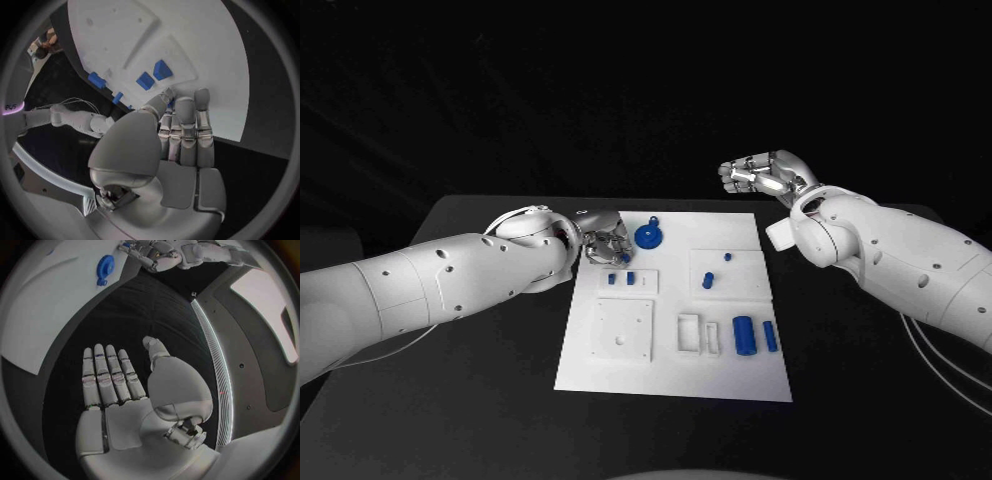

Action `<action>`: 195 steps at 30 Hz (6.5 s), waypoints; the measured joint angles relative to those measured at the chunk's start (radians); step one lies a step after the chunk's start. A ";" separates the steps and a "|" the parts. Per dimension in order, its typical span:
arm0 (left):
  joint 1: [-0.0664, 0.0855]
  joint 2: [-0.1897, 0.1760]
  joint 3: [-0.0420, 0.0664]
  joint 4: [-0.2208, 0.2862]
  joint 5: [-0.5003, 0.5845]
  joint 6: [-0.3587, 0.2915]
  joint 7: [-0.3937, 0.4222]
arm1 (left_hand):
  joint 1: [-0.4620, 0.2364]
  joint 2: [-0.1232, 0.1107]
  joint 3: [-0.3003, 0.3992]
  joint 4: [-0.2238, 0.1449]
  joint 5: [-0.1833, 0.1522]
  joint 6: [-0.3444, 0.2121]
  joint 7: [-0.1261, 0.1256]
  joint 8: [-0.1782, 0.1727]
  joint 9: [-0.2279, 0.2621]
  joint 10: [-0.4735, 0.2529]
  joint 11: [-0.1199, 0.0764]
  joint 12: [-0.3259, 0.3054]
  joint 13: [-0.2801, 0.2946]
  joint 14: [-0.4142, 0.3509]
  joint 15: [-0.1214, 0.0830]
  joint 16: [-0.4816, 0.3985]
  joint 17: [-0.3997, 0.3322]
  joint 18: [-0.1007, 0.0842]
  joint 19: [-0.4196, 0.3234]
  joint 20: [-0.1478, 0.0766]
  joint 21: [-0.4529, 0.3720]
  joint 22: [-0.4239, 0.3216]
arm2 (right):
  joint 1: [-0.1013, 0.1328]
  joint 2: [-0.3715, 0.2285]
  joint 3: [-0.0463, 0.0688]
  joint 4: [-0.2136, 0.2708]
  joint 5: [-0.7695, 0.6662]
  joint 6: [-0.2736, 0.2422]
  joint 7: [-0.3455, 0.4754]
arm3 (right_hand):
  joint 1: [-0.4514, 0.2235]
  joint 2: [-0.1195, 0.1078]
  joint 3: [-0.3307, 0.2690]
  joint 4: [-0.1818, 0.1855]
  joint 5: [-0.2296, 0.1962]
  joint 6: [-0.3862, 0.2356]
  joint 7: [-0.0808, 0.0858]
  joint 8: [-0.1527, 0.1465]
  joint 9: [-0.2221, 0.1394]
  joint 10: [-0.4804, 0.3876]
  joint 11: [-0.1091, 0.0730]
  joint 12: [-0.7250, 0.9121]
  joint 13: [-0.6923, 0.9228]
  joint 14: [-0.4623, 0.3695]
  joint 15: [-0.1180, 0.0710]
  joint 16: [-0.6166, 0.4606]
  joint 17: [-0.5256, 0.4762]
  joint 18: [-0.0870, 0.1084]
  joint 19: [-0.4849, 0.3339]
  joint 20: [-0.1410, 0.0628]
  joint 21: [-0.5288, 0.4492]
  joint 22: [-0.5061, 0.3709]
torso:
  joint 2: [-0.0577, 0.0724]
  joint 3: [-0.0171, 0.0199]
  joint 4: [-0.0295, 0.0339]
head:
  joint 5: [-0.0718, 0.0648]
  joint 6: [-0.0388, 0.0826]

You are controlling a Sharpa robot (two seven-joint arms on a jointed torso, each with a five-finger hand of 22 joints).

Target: Assemble the parts on the task board

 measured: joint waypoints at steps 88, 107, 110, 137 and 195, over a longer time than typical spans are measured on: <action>0.011 -0.157 0.091 0.066 1.115 -0.013 0.313 | -0.017 0.046 -0.323 0.048 -0.073 -0.196 0.046 0.006 -0.005 -0.173 0.087 0.000 -0.002 -0.101 0.134 -1.026 -0.365 -0.009 -0.197 0.134 -0.259 -0.968 | -0.083 -0.142 -0.007 0.324 -1.059 0.171 -0.326 | 0.062 -0.163 0.445 -0.148 -0.414 0.214 -0.063 0.000 0.008 0.216 -0.113 0.000 0.001 0.473 -0.216 0.659 0.694 0.031 0.605 -0.241 0.527 0.419 | -0.020 -0.0195 0.0017 | -0.053 0.034; 0.011 -0.155 0.091 0.074 1.129 0.001 0.321 | -0.017 0.046 -0.323 0.047 -0.054 -0.196 0.053 0.006 -0.005 -0.177 0.091 0.000 -0.002 -0.102 0.134 -1.026 -0.364 -0.009 -0.192 0.136 -0.209 -1.075 | -0.089 -0.125 -0.025 0.329 -1.085 0.210 -0.354 | 0.071 -0.184 0.494 -0.113 -0.414 0.223 -0.066 0.000 0.008 0.227 -0.116 0.000 0.001 0.470 -0.220 0.670 0.694 0.031 0.602 -0.245 0.511 0.490 | -0.019 -0.0155 0.0003 | -0.051 0.024; 0.011 -0.154 0.091 0.074 1.130 0.001 0.321 | -0.017 0.046 -0.323 0.047 -0.054 -0.196 0.053 0.006 -0.005 -0.177 0.091 0.000 -0.002 -0.101 0.134 -1.026 -0.364 -0.009 -0.192 0.136 -0.209 -1.077 | -0.090 -0.121 -0.025 0.328 -1.085 0.210 -0.354 | 0.071 -0.184 0.503 -0.116 -0.424 0.223 -0.066 0.000 0.008 0.227 -0.116 0.000 0.001 0.470 -0.220 0.670 0.694 0.031 0.602 -0.244 0.506 0.498 | -0.019 -0.0154 0.0008 | -0.051 0.023; 0.011 -0.151 0.091 0.078 1.131 0.017 0.313 | -0.020 0.049 -0.323 0.047 -0.054 -0.203 0.060 0.006 -0.005 -0.177 0.091 0.000 -0.002 -0.102 0.134 -1.026 -0.363 -0.009 -0.193 0.136 -0.194 -1.098 | -0.084 -0.104 -0.042 0.320 -1.153 0.203 -0.385 | 0.110 -0.157 0.690 -0.177 -0.508 0.332 -0.084 0.000 0.010 0.345 -0.145 -0.004 0.008 0.465 -0.232 0.674 0.702 0.019 0.572 -0.268 0.533 0.644 | -0.019 -0.0163 0.0010 | -0.049 0.013; -0.004 -0.051 0.091 -0.093 1.133 0.023 0.310 | -0.033 0.054 -0.323 0.058 -0.046 -0.212 0.065 0.006 -0.005 -0.193 0.096 0.000 -0.002 -0.102 0.141 -1.019 -0.360 -0.009 -0.197 0.139 -0.151 -1.134 | -0.138 0.013 -0.029 0.528 -1.131 0.116 -0.362 | 0.093 -0.141 0.693 -0.192 -0.465 0.351 -0.090 -0.001 0.011 0.356 -0.142 -0.004 0.006 0.464 -0.246 0.675 0.690 0.021 0.612 -0.279 0.402 0.821 | -0.048 -0.0243 0.0018 | 0.066 -0.013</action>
